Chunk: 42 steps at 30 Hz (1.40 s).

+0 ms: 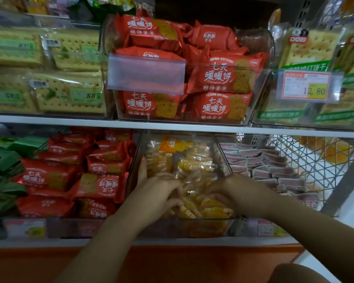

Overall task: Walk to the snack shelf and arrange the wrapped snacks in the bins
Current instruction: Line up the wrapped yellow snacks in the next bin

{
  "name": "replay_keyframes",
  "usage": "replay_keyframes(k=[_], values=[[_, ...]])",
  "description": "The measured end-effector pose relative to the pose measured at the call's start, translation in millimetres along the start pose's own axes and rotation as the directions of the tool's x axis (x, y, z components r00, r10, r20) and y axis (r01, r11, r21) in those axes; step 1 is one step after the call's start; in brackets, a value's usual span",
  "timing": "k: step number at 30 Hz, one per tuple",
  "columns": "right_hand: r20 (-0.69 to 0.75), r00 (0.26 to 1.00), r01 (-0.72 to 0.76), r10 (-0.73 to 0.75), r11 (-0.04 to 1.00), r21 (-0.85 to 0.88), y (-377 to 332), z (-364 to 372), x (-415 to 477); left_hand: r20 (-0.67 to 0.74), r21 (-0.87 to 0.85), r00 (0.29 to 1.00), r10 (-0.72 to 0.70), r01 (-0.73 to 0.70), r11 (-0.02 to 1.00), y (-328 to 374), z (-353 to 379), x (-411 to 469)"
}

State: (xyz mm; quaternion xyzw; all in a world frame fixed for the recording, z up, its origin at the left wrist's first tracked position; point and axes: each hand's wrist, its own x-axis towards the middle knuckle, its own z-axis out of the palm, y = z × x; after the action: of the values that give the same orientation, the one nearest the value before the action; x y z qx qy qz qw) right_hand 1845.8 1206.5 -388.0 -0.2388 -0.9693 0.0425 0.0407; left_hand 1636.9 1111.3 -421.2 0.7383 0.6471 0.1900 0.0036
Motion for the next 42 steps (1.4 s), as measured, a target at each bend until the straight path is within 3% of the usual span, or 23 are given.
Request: replay_keyframes(k=[3, 7, 10, 15, 22, 28, 31, 33, 35, 39, 42], values=[[-0.126, 0.991, -0.044, 0.050, 0.998, 0.051, 0.3, -5.0, -4.7, -0.023, 0.038, 0.998, 0.062, -0.061, 0.997, 0.3, -1.7, 0.2], [0.057, 0.998, -0.029, 0.036, 0.993, -0.117, -11.6, 14.4, -12.4, -0.095, 0.018, 0.990, 0.105, -0.104, 0.994, -0.6, -3.2, -1.0], [0.060, 0.996, -0.066, 0.065, 0.998, 0.017, -14.2, 7.4, -11.3, -0.086, 0.001, 0.993, 0.077, -0.078, 0.997, -0.2, -5.9, -2.5], [-0.128, 0.982, -0.108, 0.137, 0.971, 0.213, -19.3, -13.2, 13.0, -0.205, -0.111, 0.978, -0.037, 0.015, 0.994, -13.3, -18.1, -7.5], [-0.261, 0.916, -0.295, 0.304, 0.953, 0.077, 15.7, 16.8, 101.2, -0.356, -0.163, 0.921, -0.157, 0.104, 0.981, -33.2, -17.6, -13.6], [-0.217, 0.856, -0.473, 0.469, 0.880, 0.035, 50.8, 37.2, 140.7, -0.376, -0.169, 0.916, -0.141, 0.082, 0.982, -41.9, -13.8, -10.8], [-0.419, 0.816, -0.435, 0.400, 0.900, 0.012, 46.3, 31.5, 135.2, -0.379, -0.170, 0.916, -0.133, 0.073, 0.983, -44.3, -12.8, -7.4], [-0.627, 0.712, -0.384, 0.316, 0.923, 0.029, 36.9, 26.6, 120.5, -0.370, -0.181, 0.919, -0.138, 0.075, 0.981, -44.9, -12.5, -5.4], [-0.709, 0.648, -0.319, 0.278, 0.944, 0.078, 28.2, 22.0, 100.6, -0.359, -0.185, 0.923, -0.141, 0.078, 0.980, -43.7, -12.1, -3.7], [-0.653, 0.705, -0.180, 0.276, 0.961, 0.211, 21.7, 19.9, 58.5, -0.309, -0.164, 0.941, -0.138, 0.090, 0.982, -36.1, -9.2, -2.7], [-0.430, 0.780, -0.159, 0.455, 0.808, 0.567, 20.5, 18.2, 36.4, -0.263, -0.146, 0.955, -0.136, 0.100, 0.984, -27.3, -7.0, -3.2]])
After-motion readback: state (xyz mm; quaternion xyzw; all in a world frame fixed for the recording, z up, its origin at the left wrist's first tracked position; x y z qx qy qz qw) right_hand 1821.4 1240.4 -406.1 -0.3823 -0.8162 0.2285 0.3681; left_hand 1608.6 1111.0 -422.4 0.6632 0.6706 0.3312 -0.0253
